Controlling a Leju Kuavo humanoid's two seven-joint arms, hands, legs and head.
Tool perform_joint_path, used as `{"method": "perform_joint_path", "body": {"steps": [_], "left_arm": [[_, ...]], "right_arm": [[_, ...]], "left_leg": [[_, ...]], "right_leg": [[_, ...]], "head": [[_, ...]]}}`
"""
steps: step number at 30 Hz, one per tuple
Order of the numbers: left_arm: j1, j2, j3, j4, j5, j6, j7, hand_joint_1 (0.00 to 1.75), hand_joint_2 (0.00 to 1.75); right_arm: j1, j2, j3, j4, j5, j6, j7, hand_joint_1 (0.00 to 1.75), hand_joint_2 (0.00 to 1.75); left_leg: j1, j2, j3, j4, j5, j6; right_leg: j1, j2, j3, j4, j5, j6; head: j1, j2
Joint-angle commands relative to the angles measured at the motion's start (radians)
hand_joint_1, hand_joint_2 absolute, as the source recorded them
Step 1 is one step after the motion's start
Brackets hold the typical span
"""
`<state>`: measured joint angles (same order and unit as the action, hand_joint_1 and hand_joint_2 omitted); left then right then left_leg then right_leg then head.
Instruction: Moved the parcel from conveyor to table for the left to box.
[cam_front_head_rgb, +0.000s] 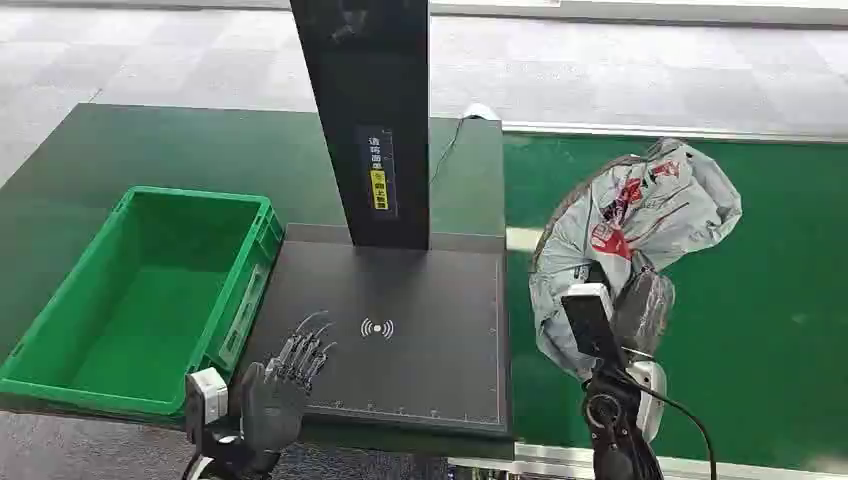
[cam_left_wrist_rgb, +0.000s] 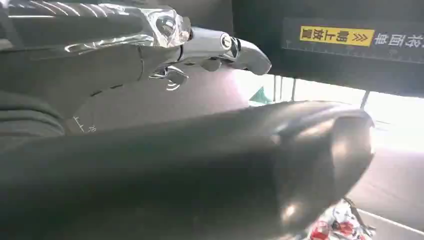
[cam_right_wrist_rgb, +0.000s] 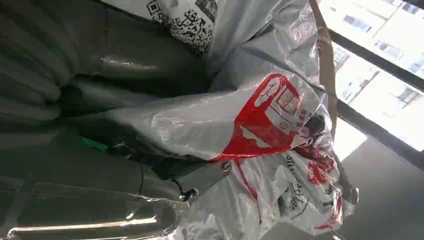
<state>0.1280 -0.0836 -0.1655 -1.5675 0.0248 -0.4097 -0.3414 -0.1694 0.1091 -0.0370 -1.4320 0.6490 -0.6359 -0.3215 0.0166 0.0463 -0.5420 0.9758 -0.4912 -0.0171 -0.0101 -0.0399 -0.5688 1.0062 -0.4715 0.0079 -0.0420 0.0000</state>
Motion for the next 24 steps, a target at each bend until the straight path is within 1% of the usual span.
{"method": "perform_joint_path", "body": {"steps": [1,2,4,9,10,11,12,13,14,16,17,20,22,23,24], "left_arm": [[-0.019,0.003,-0.019,0.066,0.0,0.002,-0.001,0.0,0.0],[-0.021,0.004,-0.018,0.066,0.0,0.002,-0.001,0.0,0.0],[-0.021,0.004,-0.018,0.066,0.0,0.002,-0.001,0.0,0.0],[-0.021,0.004,-0.018,0.066,0.0,0.002,-0.001,0.0,0.0],[-0.021,0.005,-0.02,0.067,0.001,0.002,-0.002,0.0,0.0],[-0.024,0.012,-0.021,0.071,0.006,0.002,-0.006,0.0,0.0],[-0.027,0.016,-0.022,0.075,0.007,-0.001,-0.007,0.0,0.0],[-0.036,0.024,-0.022,0.088,0.01,-0.007,-0.011,0.0,0.0],[-0.041,0.026,-0.022,0.096,0.012,-0.012,-0.014,0.0,0.0],[-0.049,0.033,-0.022,0.108,0.015,-0.02,-0.02,0.0,0.0],[-0.056,0.038,-0.02,0.118,0.018,-0.024,-0.024,0.0,0.0],[-0.063,0.045,-0.018,0.136,0.022,-0.037,-0.036,0.0,0.0],[-0.06,0.047,-0.015,0.134,0.023,-0.039,-0.04,0.0,0.0],[-0.06,0.053,-0.018,0.135,0.023,-0.042,-0.047,0.0,0.0],[-0.059,0.057,-0.018,0.137,0.024,-0.043,-0.051,0.0,0.0]], "right_arm": [[0.002,0.016,-0.034,-0.04,-0.017,-0.003,-0.008,1.75,1.75],[0.002,0.021,-0.03,-0.036,-0.014,-0.004,-0.006,1.75,1.75],[0.002,0.021,-0.03,-0.036,-0.014,-0.004,-0.006,1.75,1.75],[0.002,0.021,-0.03,-0.036,-0.014,-0.004,-0.006,1.75,1.75],[0.003,0.017,-0.018,-0.041,-0.051,0.031,-0.016,1.75,1.75],[0.004,0.01,0.005,-0.036,-0.152,0.157,-0.017,1.75,1.75],[0.003,0.004,0.022,-0.027,-0.198,0.232,-0.009,1.75,1.75],[-0.003,-0.01,0.076,0.002,-0.206,0.337,-0.012,1.75,1.75],[-0.007,-0.015,0.11,0.02,-0.193,0.369,-0.018,1.75,1.75],[-0.01,-0.03,0.179,0.044,-0.174,0.467,-0.011,1.75,1.75],[-0.009,-0.035,0.209,0.054,-0.196,0.541,-0.011,1.75,1.75],[-0.007,-0.048,0.255,0.066,-0.282,0.692,-0.04,1.75,1.75],[-0.01,-0.061,0.281,0.067,-0.274,0.733,-0.047,1.75,1.75],[-0.028,-0.118,0.381,0.081,-0.234,0.908,-0.076,1.75,1.75],[-0.027,-0.12,0.412,0.101,-0.191,0.927,-0.084,1.75,1.75]], "left_leg": [[0.0,-0.004,0.0,0.0,0.001,0.001],[0.0,-0.005,0.0,-0.001,0.001,0.001],[0.0,-0.003,0.0,-0.001,0.001,0.001],[0.0,-0.004,0.0,-0.001,0.001,0.001],[0.0,-0.003,0.0,-0.001,0.001,0.001],[0.0,-0.004,0.0,-0.001,0.001,0.001],[0.0,-0.003,0.0,-0.001,0.001,0.001],[0.0,-0.003,0.0,-0.001,0.001,0.001],[0.0,-0.003,0.0,-0.002,0.001,0.001],[0.0,-0.001,0.001,-0.002,0.001,0.001],[0.0,-0.001,0.001,-0.002,0.001,0.001],[0.001,-0.004,0.001,-0.002,0.002,0.001],[0.0,-0.003,0.001,-0.002,0.001,0.0],[0.0,-0.003,0.001,-0.002,0.001,0.001],[0.001,-0.003,0.001,-0.002,0.001,0.001]], "right_leg": [[0.0,0.001,0.0,0.0,0.0,0.0],[0.0,0.001,0.0,0.0,0.001,-0.001],[0.0,0.001,0.0,0.0,0.0,0.0],[0.0,0.002,0.001,-0.001,0.0,0.0],[0.0,0.001,0.0,0.0,0.0,0.0],[0.0,0.002,0.001,-0.001,0.0,0.0],[0.0,0.002,0.0,-0.001,0.0,0.0],[0.0,0.002,0.0,-0.001,0.0,0.0],[0.0,0.003,0.001,-0.001,0.001,-0.001],[0.0,0.004,0.0,-0.001,0.001,-0.001],[0.0,0.005,0.0,-0.001,0.002,-0.001],[0.0,0.003,0.001,-0.002,0.001,-0.001],[0.0,0.002,0.001,-0.001,0.001,0.0],[0.0,0.004,0.001,-0.002,0.001,0.0],[0.001,0.003,0.001,-0.002,0.001,0.0]], "head": [[0.0,0.0],[0.0,0.0],[0.0,0.0],[0.0,0.0],[0.0,0.0],[0.0,0.0],[0.0,0.0],[0.0,0.0],[0.0,0.0],[0.0,0.0],[0.0,0.0],[0.0,0.0],[0.0,0.0],[0.0,0.0],[0.0,0.0]]}}
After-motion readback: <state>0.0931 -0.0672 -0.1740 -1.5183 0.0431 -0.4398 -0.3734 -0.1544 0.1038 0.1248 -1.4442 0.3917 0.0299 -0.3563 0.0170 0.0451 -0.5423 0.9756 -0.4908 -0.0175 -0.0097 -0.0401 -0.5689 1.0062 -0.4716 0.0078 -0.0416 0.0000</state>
